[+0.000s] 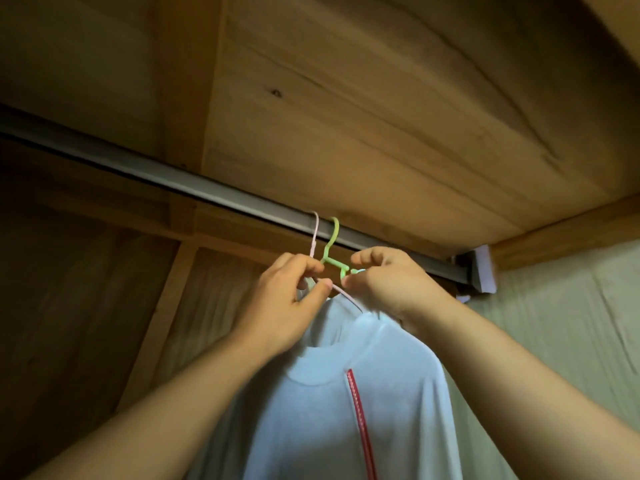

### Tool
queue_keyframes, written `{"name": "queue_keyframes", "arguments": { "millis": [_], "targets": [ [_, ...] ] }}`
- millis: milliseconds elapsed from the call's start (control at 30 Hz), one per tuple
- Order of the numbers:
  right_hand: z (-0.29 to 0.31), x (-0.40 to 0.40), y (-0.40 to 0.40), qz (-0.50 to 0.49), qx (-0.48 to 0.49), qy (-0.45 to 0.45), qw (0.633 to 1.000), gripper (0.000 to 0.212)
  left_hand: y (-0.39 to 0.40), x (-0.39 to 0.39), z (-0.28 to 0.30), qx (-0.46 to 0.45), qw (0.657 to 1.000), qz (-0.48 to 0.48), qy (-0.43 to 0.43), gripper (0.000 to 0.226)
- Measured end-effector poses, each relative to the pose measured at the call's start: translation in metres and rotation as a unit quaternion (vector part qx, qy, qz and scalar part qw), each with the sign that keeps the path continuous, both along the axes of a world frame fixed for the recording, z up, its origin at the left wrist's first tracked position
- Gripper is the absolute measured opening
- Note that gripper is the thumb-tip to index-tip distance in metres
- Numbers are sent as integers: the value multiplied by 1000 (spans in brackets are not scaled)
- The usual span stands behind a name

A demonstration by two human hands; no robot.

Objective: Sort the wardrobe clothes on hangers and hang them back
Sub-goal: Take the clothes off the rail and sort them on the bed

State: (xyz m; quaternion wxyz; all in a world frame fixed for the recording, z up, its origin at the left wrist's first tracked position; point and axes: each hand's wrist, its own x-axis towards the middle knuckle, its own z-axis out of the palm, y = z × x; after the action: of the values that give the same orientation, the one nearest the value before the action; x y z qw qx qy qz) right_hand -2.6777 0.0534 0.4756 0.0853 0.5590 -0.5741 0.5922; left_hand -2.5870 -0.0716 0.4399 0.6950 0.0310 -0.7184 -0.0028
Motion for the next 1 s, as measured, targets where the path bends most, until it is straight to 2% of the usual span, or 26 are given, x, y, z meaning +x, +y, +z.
{"name": "queue_keyframes", "arguments": {
  "millis": [67,167,267,400,567,667,800,900,1000],
  "targets": [
    [4,-2,-5,53,23,-48,997,36,-5,-4,3,-13,1000,-5,-6,18],
    [11,-6,-13,80,40,-93,992,22,-10,-10,10,-27,1000,9,-5,36],
    [14,-9,-22,57,77,-57,994,17,-12,-13,21,-48,997,60,10,57],
    [18,-10,-24,94,80,-35,992,22,-13,-19,42,-88,989,120,15,55],
    [25,-16,-13,79,67,-15,995,19,-12,-24,72,-123,973,191,-33,58],
    [26,-19,-12,80,49,-37,995,38,-7,-29,94,-76,958,262,-82,63],
    [30,-18,-6,83,49,-23,995,42,-4,-30,116,-60,928,348,-119,59],
    [30,-20,-4,78,54,-7,995,38,-4,-28,122,-63,931,338,-120,58],
    [30,-28,-4,117,64,-15,991,34,-6,-28,122,-68,940,317,-102,61]
  ]
}}
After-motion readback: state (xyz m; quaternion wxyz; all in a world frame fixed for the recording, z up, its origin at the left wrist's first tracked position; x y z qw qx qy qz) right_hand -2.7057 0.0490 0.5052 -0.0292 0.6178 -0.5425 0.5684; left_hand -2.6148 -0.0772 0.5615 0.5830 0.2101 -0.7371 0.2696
